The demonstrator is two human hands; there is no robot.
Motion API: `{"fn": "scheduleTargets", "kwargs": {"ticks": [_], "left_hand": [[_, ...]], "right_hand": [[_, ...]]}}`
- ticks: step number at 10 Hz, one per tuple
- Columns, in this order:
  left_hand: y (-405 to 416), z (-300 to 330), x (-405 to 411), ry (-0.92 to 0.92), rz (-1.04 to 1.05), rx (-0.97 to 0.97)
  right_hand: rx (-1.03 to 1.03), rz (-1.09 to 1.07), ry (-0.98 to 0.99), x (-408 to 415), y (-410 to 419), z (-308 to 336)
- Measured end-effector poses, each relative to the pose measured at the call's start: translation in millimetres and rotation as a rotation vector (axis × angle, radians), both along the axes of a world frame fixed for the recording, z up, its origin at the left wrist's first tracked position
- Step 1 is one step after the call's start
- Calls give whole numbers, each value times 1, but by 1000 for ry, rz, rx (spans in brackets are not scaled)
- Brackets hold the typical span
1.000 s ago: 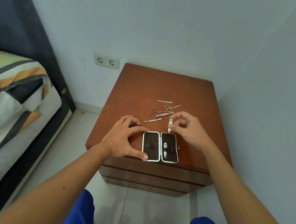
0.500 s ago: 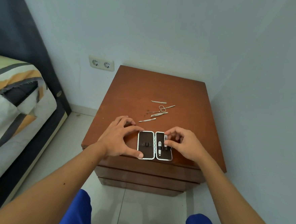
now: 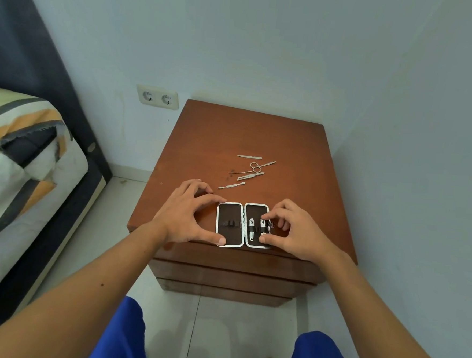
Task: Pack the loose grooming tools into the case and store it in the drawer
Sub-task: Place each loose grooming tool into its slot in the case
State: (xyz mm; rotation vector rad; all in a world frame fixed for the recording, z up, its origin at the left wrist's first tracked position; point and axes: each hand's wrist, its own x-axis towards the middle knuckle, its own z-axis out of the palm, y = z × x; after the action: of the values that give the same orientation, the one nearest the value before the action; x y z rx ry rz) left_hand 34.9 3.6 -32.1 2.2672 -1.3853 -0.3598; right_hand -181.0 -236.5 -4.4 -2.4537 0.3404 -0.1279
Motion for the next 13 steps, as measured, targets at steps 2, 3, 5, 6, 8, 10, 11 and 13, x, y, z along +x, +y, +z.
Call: {"fn": "scheduleTargets", "kwargs": {"ticks": [2, 3, 5, 6, 8, 10, 11, 13], "left_hand": [[1, 0, 0, 1, 0, 3], [1, 0, 0, 4, 1, 5], [0, 0, 0, 13, -1, 4], [0, 0, 0, 28, 5, 16], [2, 1, -1, 23, -3, -15], [1, -1, 0, 20, -5, -20], [1, -1, -1, 15, -6, -38], [1, -1, -1, 14, -5, -41]], "right_hand": [[-4, 11, -1, -6, 3, -2], [29, -7, -20, -5, 2, -5], [129, -132, -126, 32, -7, 8], [58, -189, -136, 68, -17, 11], [-99, -360, -105, 123, -47, 9], [-205, -336, 24, 135, -66, 3], [-228, -323, 65, 135, -68, 4], [-262, -272, 232, 135, -68, 5]]}}
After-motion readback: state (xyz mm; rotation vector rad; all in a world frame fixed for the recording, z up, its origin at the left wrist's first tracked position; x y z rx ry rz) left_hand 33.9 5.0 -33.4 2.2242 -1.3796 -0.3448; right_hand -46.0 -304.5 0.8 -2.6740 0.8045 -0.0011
